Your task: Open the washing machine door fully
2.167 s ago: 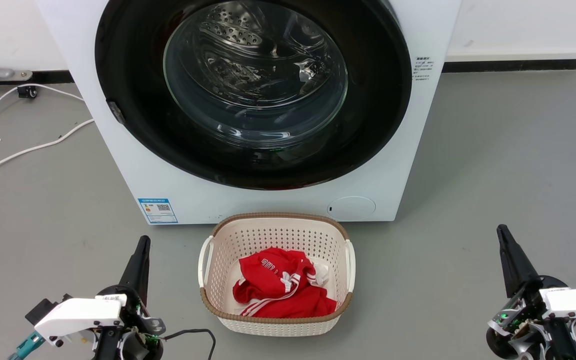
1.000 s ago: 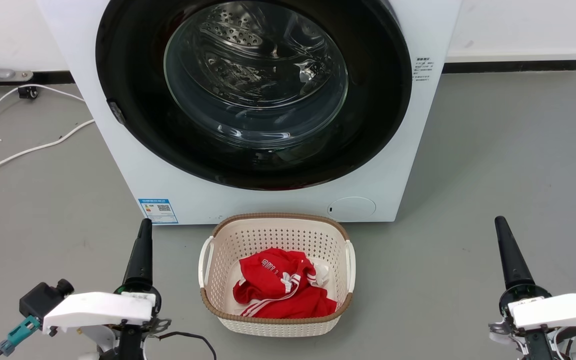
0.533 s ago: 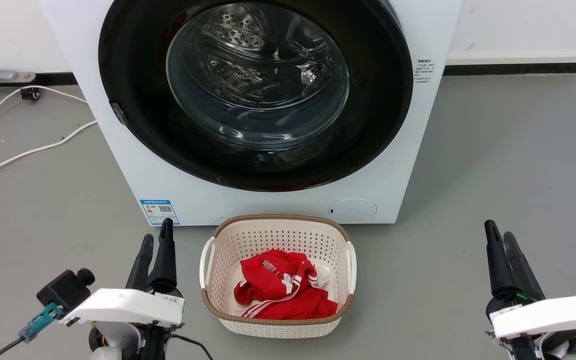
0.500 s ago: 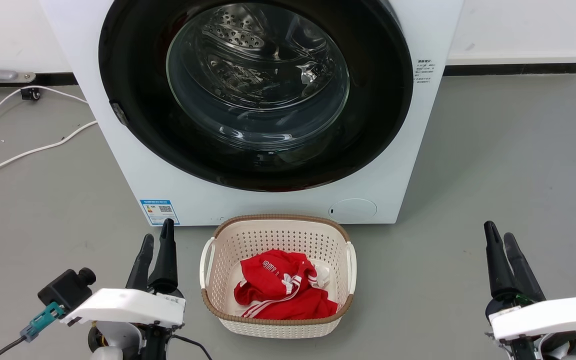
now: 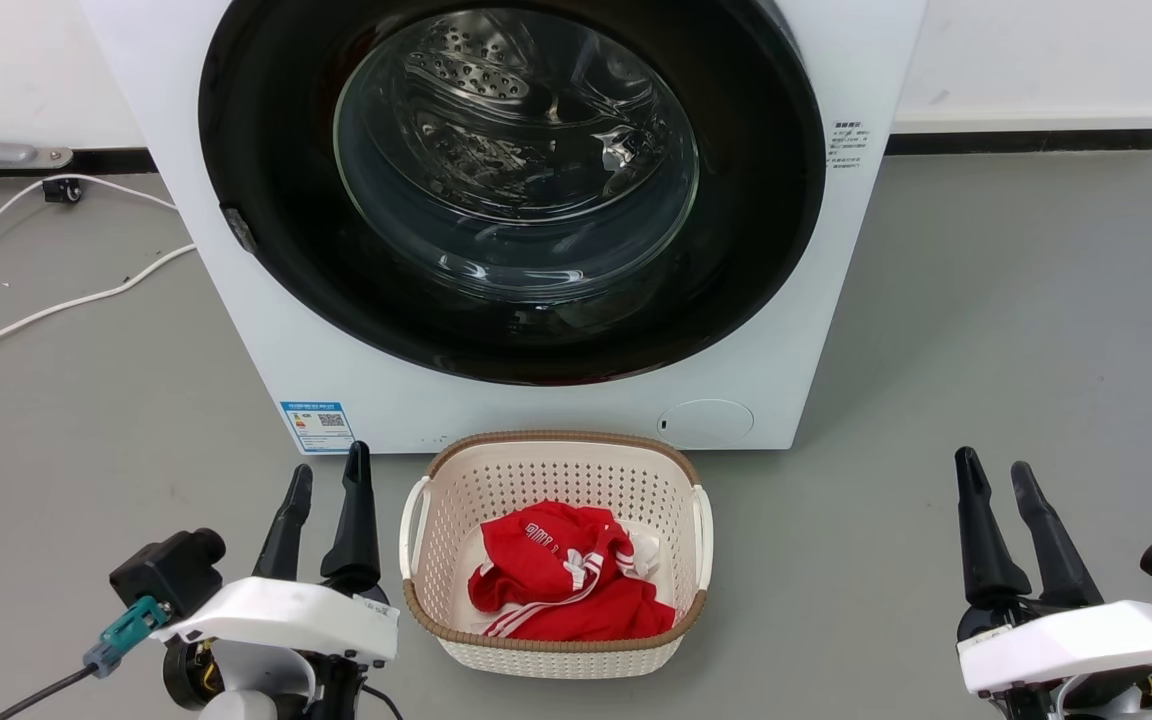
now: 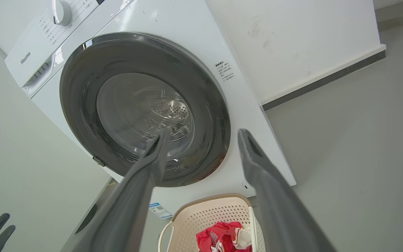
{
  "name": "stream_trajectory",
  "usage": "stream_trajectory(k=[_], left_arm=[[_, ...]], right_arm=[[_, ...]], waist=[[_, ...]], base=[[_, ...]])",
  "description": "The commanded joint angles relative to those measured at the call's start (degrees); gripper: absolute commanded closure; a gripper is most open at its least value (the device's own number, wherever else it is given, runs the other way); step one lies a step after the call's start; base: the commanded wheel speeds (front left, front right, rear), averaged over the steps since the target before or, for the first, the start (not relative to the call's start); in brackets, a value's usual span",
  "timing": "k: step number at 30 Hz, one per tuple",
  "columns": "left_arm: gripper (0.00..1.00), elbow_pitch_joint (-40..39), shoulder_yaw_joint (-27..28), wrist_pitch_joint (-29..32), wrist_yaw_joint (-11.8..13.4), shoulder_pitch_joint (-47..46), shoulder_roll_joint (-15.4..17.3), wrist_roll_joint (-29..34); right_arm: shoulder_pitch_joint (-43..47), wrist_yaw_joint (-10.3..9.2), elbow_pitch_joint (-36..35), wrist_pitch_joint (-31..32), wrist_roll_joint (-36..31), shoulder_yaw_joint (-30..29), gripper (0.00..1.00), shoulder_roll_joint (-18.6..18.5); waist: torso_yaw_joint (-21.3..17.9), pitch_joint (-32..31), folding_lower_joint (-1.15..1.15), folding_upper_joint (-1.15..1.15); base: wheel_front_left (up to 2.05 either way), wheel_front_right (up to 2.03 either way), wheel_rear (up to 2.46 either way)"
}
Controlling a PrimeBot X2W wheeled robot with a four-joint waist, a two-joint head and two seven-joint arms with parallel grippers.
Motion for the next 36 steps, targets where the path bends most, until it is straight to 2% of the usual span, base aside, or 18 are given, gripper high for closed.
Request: stream_trajectory(k=[1, 36], left_arm=[[0.0, -0.36, -0.32, -0.62, 0.27, -0.54, 0.19, 1.96], [0.0, 0.18, -2.94, -5.48, 2.26, -0.86, 0.23, 23.28]], right_arm=[[-0.13, 0.0, -1.02, -0.57, -1.85, 0.16, 0.0, 0.08], [1.34, 0.0, -1.9, -1.76, -21.57, 0.34, 0.0, 0.29]], waist=[[-0.01, -0.02, 0.0, 0.0], [-0.05, -0.29, 0.0, 0.0]], base=[[0.0, 0.0, 0.0], [0.0, 0.0, 0.0]])
